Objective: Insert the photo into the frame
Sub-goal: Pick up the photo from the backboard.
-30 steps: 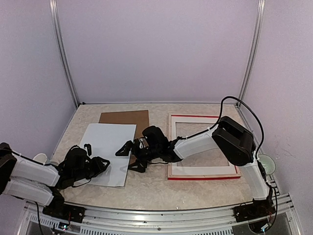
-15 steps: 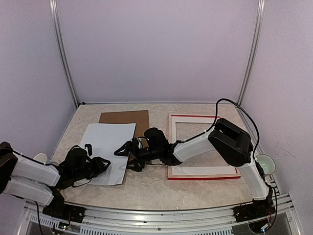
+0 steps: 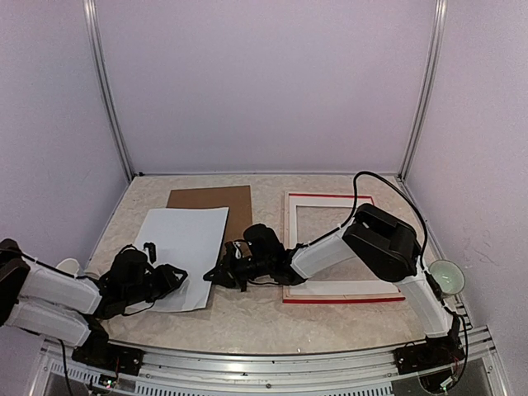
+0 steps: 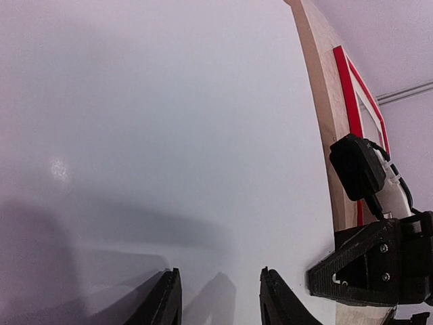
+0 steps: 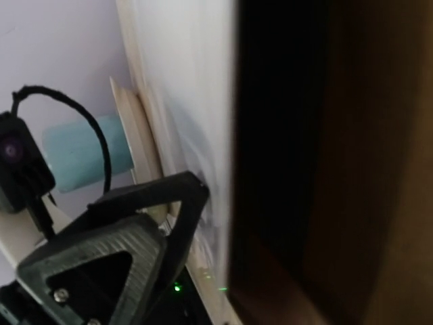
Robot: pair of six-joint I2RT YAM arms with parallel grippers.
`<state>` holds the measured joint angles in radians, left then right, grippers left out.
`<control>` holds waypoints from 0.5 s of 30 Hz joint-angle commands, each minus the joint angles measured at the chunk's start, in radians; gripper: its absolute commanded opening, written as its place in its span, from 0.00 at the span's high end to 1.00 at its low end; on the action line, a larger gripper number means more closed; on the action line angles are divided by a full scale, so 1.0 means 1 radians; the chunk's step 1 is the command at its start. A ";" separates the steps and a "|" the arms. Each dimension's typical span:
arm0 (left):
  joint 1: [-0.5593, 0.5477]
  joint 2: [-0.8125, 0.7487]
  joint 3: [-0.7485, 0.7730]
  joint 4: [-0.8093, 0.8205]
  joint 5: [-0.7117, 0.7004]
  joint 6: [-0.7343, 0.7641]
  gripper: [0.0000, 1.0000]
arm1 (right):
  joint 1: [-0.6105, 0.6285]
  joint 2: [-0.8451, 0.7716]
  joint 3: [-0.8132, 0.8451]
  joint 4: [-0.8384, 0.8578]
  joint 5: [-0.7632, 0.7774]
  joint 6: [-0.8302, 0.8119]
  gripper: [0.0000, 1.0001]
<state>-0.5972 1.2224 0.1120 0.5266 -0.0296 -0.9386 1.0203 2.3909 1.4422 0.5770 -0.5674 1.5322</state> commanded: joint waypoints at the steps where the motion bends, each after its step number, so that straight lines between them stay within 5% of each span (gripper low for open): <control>1: -0.006 -0.020 0.010 -0.020 0.002 0.006 0.57 | 0.006 -0.002 -0.002 -0.014 0.004 -0.038 1.00; 15: -0.013 -0.126 0.068 -0.128 -0.005 0.031 0.34 | -0.055 -0.156 -0.057 -0.206 -0.042 -0.195 1.00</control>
<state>-0.6006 1.1351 0.1421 0.4484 -0.0303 -0.9337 0.9955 2.3325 1.4109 0.4599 -0.5877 1.4200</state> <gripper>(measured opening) 0.649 0.005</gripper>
